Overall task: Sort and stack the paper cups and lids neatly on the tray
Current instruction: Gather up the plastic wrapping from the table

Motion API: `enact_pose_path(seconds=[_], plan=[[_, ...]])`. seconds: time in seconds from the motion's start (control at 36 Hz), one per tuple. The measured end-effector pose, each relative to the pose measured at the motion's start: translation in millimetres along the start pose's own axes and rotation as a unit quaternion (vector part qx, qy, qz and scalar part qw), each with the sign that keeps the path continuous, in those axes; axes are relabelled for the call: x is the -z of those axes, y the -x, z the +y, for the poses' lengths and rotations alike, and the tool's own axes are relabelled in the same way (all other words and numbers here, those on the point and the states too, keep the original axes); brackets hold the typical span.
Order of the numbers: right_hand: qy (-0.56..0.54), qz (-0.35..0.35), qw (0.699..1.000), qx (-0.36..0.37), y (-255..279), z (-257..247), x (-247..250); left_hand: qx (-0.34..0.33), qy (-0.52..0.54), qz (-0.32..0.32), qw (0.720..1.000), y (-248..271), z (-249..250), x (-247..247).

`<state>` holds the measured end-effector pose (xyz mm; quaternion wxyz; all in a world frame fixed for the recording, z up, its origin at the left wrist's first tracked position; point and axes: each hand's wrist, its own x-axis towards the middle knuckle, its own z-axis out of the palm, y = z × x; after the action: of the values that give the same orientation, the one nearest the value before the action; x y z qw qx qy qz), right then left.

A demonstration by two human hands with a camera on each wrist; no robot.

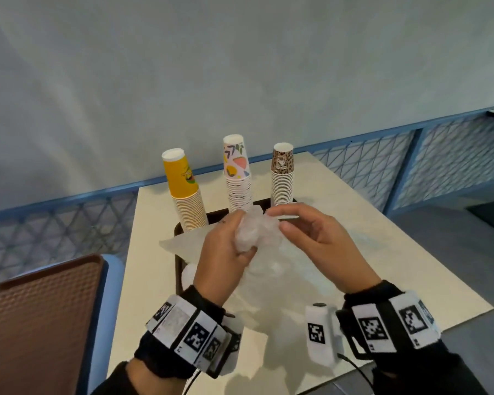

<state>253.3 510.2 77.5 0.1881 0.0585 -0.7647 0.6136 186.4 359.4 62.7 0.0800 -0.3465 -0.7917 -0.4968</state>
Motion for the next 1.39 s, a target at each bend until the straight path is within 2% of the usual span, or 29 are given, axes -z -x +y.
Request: enact_pose_path(seconds=[0.06,0.11,0.17,0.19,0.22,0.25,0.31,0.36,0.42,0.5,0.67,0.75,0.94,1.03,1.11,1.17,1.22,1.31,1.39], plan=[[0.014,0.070,0.997,-0.002,-0.6,12.3,27.5,0.016,-0.025,0.006,1.000,-10.1,2.8,-13.1],[0.041,0.171,0.984,-0.003,-1.7,34.9,55.8,0.029,-0.020,0.013,0.999,-21.5,3.4,-23.5],[0.072,0.256,0.963,-0.035,-2.2,70.5,82.2,0.047,-0.021,0.023,0.998,-33.1,3.1,-32.1],[0.110,0.271,0.954,-0.070,-0.8,92.1,93.7,0.053,-0.028,0.029,0.998,-39.1,4.2,-36.2],[0.159,0.257,0.947,-0.114,1.5,113.1,103.6,0.056,-0.031,0.036,0.997,-44.3,5.7,-40.1],[0.212,0.211,0.940,-0.165,4.6,133.9,111.5,0.059,-0.030,0.044,0.997,-49.4,7.7,-43.9],[0.306,0.060,0.913,-0.263,12.4,169.0,118.3,0.058,-0.025,0.056,0.996,-58.3,9.3,-50.9],[0.352,-0.072,0.870,-0.338,20.1,193.1,115.6,0.059,-0.024,0.062,0.996,-67.3,8.6,-57.8],[0.387,-0.143,0.830,-0.375,25.7,206.6,107.6,0.065,-0.029,0.071,0.995,-75.6,4.4,-65.1],[0.466,-0.187,0.787,-0.357,28.9,217.5,98.9,0.081,-0.035,0.084,0.992,-85.6,0.1,-78.2],[0.449,-0.208,0.817,-0.297,12.6,221.7,113.3,0.104,-0.045,0.113,0.987,-102.0,-4.9,-101.3],[0.423,-0.183,0.840,-0.287,-0.1,213.7,129.0,0.122,-0.037,0.123,0.984,-105.2,-4.5,-109.0],[0.351,-0.172,0.896,-0.210,-37.4,150.5,153.9,0.134,-0.086,0.148,0.976,-109.1,-9.8,-100.0],[0.320,-0.112,0.919,-0.201,-49.2,122.0,166.1,0.130,-0.112,0.150,0.974,-110.9,-9.3,-90.6],[0.283,0.020,0.944,-0.168,-54.3,90.4,177.8,0.126,-0.135,0.150,0.971,-114.0,-7.3,-80.7],[0.206,0.114,0.962,-0.139,-55.6,71.0,184.1,0.121,-0.127,0.153,0.973,-115.7,-3.7,-77.0],[0.132,0.178,0.969,-0.104,-55.9,55.8,185.3,0.109,-0.113,0.149,0.976,-116.0,-1.0,-76.4],[0.083,0.184,0.978,-0.050,-51.4,42.2,170.1,0.093,-0.091,0.115,0.985,-113.6,-0.1,-78.8],[0.098,0.122,0.988,-0.012,-46.6,37.1,141.1,0.058,-0.070,0.075,0.993,-109.0,0.7,-81.2]])
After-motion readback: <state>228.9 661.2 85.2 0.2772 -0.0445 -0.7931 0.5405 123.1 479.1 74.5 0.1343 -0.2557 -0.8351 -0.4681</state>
